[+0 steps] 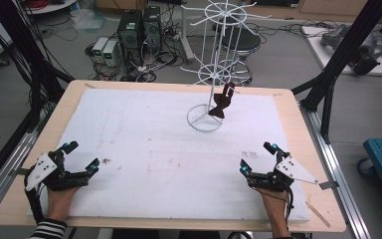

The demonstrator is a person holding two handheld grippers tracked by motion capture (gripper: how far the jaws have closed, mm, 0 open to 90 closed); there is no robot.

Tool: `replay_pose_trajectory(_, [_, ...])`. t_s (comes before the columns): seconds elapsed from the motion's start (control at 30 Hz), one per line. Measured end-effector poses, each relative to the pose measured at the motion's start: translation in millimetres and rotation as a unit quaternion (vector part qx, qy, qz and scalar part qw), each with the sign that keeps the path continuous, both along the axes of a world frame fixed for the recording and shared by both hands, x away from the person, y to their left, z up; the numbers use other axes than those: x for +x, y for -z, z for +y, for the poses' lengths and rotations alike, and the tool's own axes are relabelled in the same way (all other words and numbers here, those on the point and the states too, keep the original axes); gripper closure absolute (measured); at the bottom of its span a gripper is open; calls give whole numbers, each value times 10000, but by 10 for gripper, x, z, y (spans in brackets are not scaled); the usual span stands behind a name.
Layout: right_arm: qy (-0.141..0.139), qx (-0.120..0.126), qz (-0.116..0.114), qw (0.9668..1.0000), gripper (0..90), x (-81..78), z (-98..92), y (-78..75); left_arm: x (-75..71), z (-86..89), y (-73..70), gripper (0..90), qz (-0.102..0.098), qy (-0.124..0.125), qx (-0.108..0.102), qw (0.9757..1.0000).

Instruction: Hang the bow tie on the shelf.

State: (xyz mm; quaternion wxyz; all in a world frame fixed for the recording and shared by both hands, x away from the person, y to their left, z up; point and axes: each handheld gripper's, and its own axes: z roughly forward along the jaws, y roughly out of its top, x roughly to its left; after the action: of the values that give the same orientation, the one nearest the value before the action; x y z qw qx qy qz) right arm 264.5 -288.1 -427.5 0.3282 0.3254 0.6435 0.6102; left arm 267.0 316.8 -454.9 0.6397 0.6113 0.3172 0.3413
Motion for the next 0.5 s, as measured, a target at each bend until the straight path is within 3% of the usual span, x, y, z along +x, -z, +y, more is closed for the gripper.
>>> replay_pose_trajectory(0.2, [139,46,58,9999,6,-36,-34,212,-1,2,0,17,-4,10,8,10000])
replay_pose_trajectory(0.5, [145,-17,108,9998,6,-43,-19,240,-5,3,0,17,-12,5,13,10000])
